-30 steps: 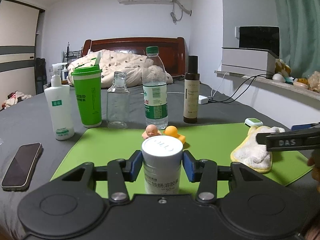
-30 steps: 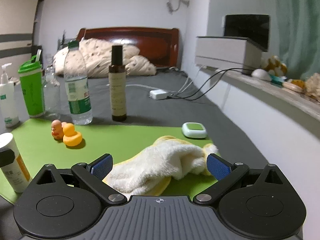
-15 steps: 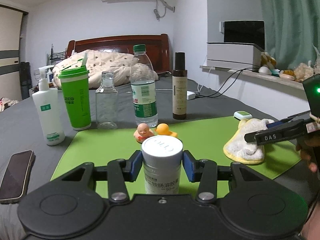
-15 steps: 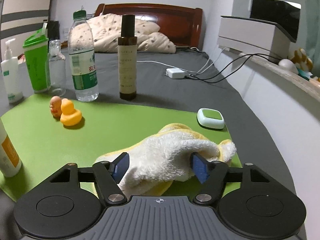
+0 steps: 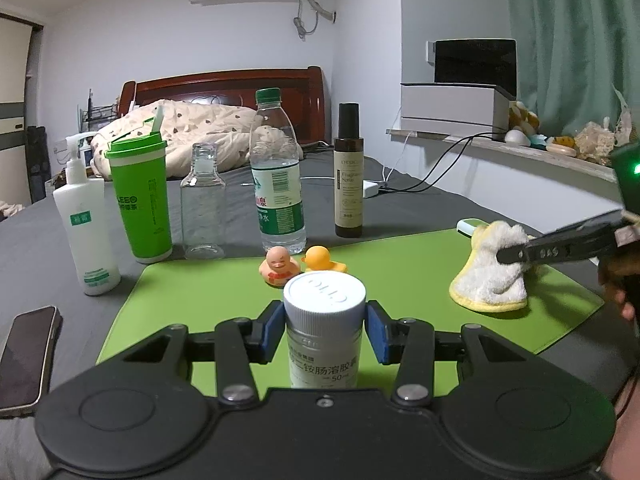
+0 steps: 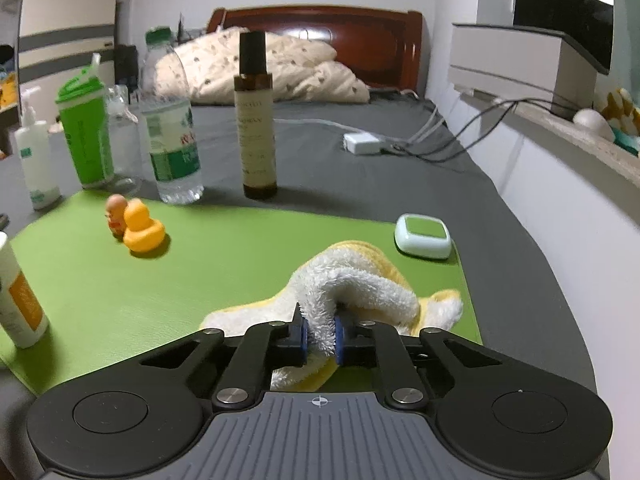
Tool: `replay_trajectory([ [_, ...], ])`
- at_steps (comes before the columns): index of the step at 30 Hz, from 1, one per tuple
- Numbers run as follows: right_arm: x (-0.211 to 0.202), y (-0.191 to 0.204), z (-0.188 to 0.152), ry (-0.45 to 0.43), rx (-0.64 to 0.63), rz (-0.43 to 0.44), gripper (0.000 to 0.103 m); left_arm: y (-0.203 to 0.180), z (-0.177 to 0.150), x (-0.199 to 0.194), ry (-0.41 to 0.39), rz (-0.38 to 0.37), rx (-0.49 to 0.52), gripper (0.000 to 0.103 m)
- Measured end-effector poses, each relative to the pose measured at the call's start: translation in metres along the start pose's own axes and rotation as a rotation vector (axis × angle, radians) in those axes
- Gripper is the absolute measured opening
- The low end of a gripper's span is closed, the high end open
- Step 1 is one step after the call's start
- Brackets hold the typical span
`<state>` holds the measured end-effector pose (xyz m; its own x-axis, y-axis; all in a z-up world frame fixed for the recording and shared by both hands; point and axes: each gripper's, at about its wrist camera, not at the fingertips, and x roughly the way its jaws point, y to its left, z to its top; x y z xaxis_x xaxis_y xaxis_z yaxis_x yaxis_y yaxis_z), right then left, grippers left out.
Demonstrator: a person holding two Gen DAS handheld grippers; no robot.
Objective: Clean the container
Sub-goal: 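Wipe the white jar with the towel in the right gripper while the left gripper holds it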
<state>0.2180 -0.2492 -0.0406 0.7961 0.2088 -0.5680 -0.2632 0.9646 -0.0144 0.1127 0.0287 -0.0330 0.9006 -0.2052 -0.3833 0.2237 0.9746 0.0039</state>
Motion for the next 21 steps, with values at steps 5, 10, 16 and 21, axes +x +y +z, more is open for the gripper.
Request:
replay_trajectory([
  [5, -0.033, 0.012, 0.01, -0.079, 0.0, 0.077, 0.012, 0.0, -0.001, -0.002, -0.003, -0.013, 0.011, 0.043],
  [10, -0.064, 0.047, 0.022, -0.174, -0.047, 0.162, 0.012, -0.003, -0.003, -0.006, -0.012, -0.041, 0.023, 0.043],
  [16, -0.093, 0.09, 0.033, -0.253, -0.065, 0.325, 0.012, -0.007, -0.004, -0.007, -0.017, -0.037, 0.042, 0.043],
  [21, -0.097, 0.125, 0.037, -0.232, -0.127, 0.452, 0.012, -0.013, -0.002, -0.007, -0.02, -0.036, 0.035, 0.043],
])
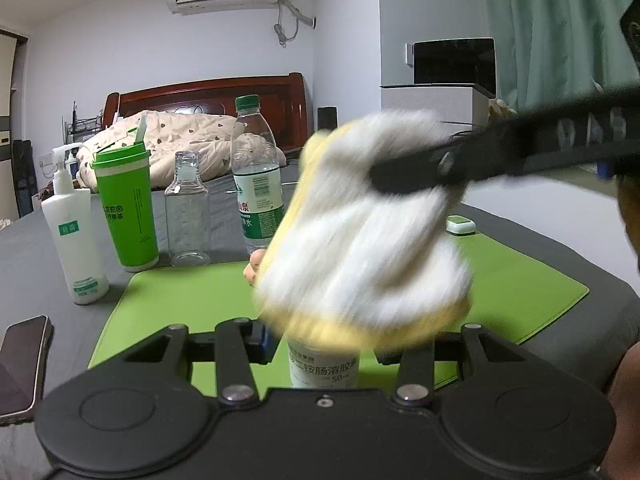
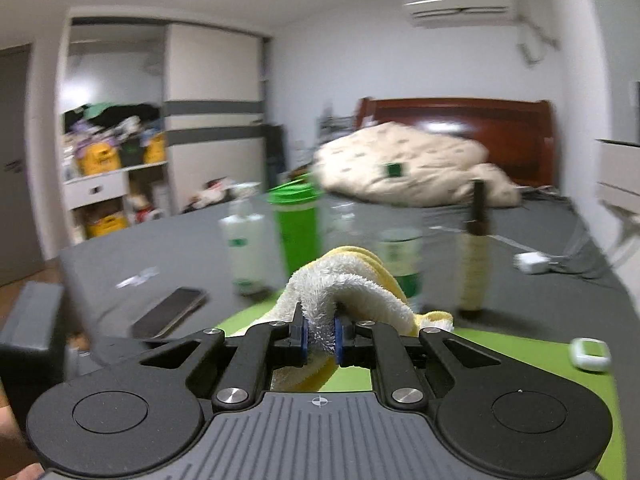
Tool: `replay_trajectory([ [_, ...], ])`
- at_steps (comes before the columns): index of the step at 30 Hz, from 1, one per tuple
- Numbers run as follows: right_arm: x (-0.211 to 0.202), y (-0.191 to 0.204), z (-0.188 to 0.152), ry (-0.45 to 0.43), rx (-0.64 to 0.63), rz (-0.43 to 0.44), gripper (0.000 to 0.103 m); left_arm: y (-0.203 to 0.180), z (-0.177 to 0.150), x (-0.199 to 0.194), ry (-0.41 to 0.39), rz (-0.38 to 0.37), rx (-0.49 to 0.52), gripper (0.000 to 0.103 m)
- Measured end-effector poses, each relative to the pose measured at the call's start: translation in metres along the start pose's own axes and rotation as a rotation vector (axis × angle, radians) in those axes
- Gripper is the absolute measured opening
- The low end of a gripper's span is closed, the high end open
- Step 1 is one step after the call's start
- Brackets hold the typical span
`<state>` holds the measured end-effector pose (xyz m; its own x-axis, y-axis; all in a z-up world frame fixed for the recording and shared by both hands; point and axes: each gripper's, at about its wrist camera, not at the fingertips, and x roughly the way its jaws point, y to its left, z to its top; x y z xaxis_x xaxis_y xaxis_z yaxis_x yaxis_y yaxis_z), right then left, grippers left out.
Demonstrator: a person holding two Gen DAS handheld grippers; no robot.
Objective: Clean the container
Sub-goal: 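Wipe the white jar with the towel in the right gripper while the left gripper holds it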
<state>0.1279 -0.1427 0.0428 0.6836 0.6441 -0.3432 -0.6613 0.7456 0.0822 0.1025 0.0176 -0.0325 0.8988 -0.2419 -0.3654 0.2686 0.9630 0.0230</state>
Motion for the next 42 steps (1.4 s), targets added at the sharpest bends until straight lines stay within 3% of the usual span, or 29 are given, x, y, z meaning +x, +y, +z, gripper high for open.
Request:
replay_trajectory([
  [6, 0.03, 0.015, -0.012, 0.108, -0.055, 0.037, 0.012, 0.001, -0.001, -0.001, -0.006, 0.0, 0.009, 0.043],
  [12, 0.038, 0.016, -0.02, 0.139, -0.092, 0.043, 0.012, 0.002, -0.002, 0.001, -0.01, 0.002, 0.011, 0.043],
  [28, 0.068, 0.018, -0.021, 0.123, -0.141, 0.023, 0.012, 0.003, -0.003, -0.001, -0.008, 0.007, 0.016, 0.04],
  [42, 0.046, 0.005, -0.022, 0.144, -0.125, -0.034, 0.012, 0.009, -0.004, 0.001, 0.009, 0.022, -0.006, 0.036],
])
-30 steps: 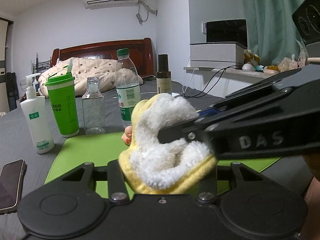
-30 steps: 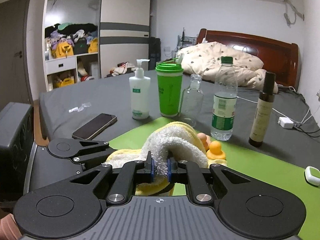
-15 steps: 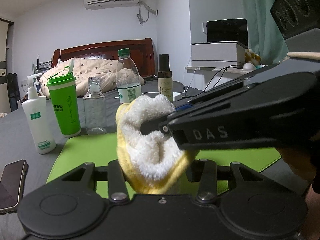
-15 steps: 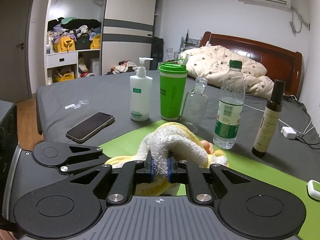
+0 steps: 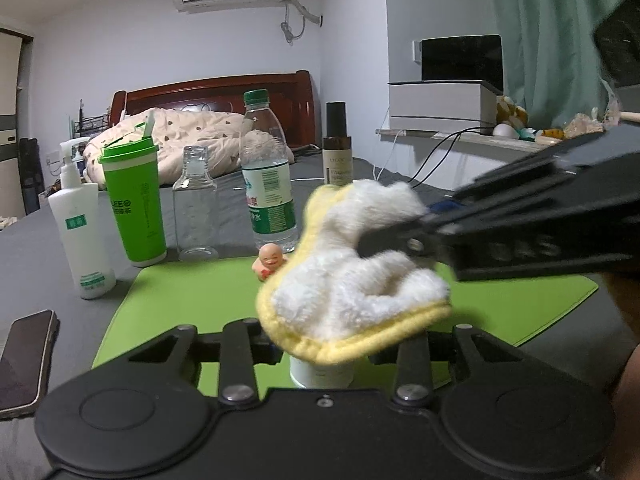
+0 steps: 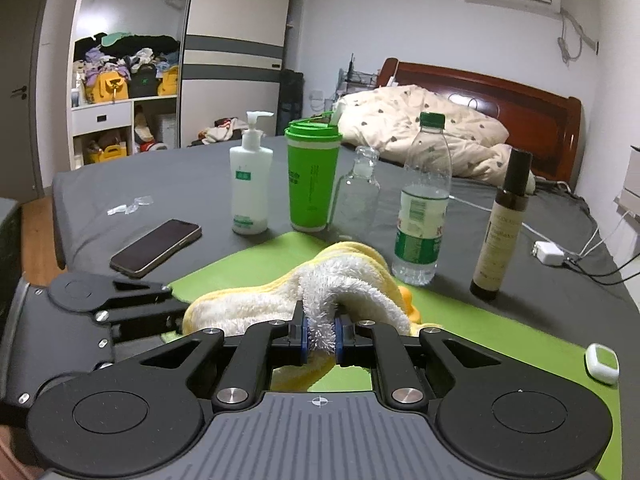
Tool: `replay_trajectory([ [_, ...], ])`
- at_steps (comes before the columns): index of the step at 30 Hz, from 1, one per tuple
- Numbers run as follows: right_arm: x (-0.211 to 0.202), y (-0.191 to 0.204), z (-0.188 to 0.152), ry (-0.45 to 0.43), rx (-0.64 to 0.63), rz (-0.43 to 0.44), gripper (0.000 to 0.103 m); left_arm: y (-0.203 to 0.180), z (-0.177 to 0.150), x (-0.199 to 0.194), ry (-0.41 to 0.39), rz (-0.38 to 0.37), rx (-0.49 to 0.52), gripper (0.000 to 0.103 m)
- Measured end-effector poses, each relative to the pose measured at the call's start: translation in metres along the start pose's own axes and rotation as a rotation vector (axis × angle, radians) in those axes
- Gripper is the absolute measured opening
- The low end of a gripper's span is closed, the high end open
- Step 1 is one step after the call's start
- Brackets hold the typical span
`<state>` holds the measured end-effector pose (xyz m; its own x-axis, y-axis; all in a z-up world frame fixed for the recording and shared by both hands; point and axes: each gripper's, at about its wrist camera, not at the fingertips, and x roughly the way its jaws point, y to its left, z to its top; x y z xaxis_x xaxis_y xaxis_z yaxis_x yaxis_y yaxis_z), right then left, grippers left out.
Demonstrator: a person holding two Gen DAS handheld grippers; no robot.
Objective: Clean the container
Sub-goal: 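Wipe the white jar with the towel in the right gripper while the left gripper holds it, then rub the towel around the jar's side with the right gripper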
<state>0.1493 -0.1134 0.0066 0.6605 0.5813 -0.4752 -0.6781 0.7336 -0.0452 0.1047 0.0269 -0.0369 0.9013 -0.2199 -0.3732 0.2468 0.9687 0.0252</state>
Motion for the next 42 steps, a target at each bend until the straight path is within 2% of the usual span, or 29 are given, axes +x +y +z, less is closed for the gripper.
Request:
replay_trajectory([
  [7, -0.014, 0.008, -0.005, 0.01, 0.012, 0.034, 0.012, 0.0, -0.001, 0.001, 0.0, 0.01, 0.013, 0.036],
  [13, -0.021, 0.007, 0.003, -0.018, 0.059, 0.074, 0.012, 0.0, -0.001, 0.003, 0.01, 0.023, 0.017, 0.036],
  [16, -0.03, 0.003, 0.01, -0.061, 0.062, 0.038, 0.012, 0.001, -0.002, 0.003, 0.007, 0.032, 0.01, 0.036],
  [20, -0.043, -0.006, 0.017, -0.113, 0.065, -0.039, 0.012, 0.003, -0.001, 0.003, 0.002, 0.036, 0.0, 0.042],
  [23, -0.05, -0.019, 0.018, -0.124, 0.096, -0.076, 0.012, 0.002, 0.0, 0.005, -0.002, 0.04, -0.004, 0.049],
  [28, -0.059, -0.03, 0.019, -0.137, 0.12, -0.114, 0.012, 0.0, 0.002, 0.011, -0.007, 0.041, -0.02, 0.049],
  [34, -0.054, -0.028, 0.019, -0.134, 0.122, -0.066, 0.012, 0.0, 0.004, 0.021, -0.002, 0.048, -0.027, 0.048],
  [36, -0.05, -0.023, 0.02, -0.133, 0.118, -0.044, 0.012, 0.0, 0.004, 0.022, -0.001, 0.051, -0.029, 0.044],
  [42, -0.028, -0.004, 0.019, -0.091, 0.088, 0.056, 0.012, 0.001, 0.003, 0.023, -0.005, 0.058, -0.025, 0.043],
])
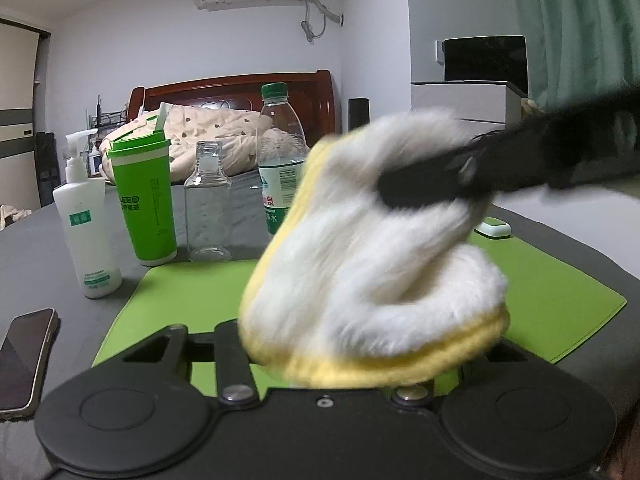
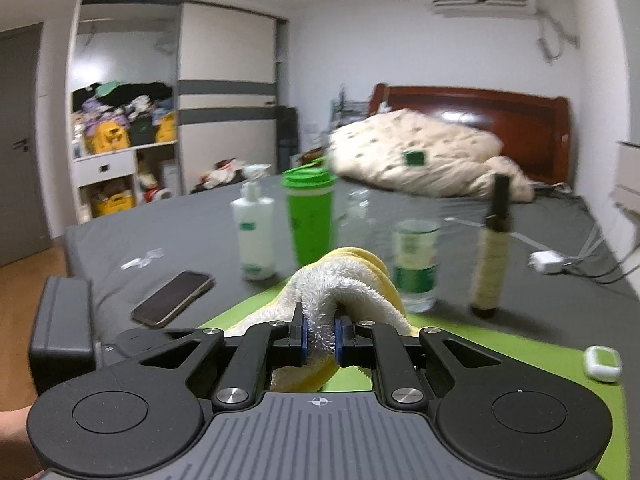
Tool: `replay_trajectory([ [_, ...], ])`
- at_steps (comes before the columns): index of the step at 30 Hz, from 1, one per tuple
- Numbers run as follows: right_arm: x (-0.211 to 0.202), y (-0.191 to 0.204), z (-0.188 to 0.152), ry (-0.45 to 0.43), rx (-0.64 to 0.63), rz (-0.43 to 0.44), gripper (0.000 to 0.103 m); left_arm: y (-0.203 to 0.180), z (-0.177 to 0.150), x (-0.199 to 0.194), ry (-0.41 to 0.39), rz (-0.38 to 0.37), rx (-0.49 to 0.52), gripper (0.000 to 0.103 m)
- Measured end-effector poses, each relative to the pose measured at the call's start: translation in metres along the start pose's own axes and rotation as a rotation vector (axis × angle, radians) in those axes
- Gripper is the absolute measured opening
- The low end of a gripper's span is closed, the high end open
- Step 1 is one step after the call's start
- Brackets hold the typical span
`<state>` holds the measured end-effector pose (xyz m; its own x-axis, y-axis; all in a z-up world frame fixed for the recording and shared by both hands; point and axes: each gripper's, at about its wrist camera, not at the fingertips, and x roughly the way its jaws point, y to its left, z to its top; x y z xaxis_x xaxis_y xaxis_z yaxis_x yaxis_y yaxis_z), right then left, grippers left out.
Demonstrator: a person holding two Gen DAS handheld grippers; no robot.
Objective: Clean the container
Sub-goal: 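Rub the towel around the jar's side with the right gripper, then wipe the jar's side again with the towel in the right gripper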
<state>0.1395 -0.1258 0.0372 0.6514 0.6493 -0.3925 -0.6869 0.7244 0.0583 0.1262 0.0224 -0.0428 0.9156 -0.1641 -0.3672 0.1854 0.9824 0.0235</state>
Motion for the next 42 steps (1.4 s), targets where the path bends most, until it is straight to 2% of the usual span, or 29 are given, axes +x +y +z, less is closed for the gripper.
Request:
replay_trajectory([
  [5, 0.028, 0.01, -0.009, 0.064, -0.029, 0.031, 0.012, 0.0, -0.001, -0.001, 0.0, -0.004, 0.008, 0.043],
  [10, 0.045, 0.008, -0.012, 0.073, -0.032, 0.032, 0.012, -0.001, 0.0, -0.001, 0.0, -0.002, 0.015, 0.043],
  [21, 0.061, -0.01, -0.01, 0.058, -0.044, -0.056, 0.012, -0.001, 0.001, 0.001, 0.002, 0.001, 0.016, 0.043],
  [32, 0.038, -0.02, -0.023, 0.09, -0.014, -0.071, 0.012, -0.001, 0.001, 0.001, 0.006, 0.003, 0.018, 0.043],
  [39, 0.006, -0.019, -0.018, 0.041, 0.048, -0.033, 0.012, -0.002, 0.001, 0.0, 0.009, 0.003, 0.022, 0.043],
  [42, -0.007, -0.027, -0.01, -0.006, 0.05, -0.111, 0.012, 0.0, 0.001, 0.0, 0.01, -0.001, 0.019, 0.043],
])
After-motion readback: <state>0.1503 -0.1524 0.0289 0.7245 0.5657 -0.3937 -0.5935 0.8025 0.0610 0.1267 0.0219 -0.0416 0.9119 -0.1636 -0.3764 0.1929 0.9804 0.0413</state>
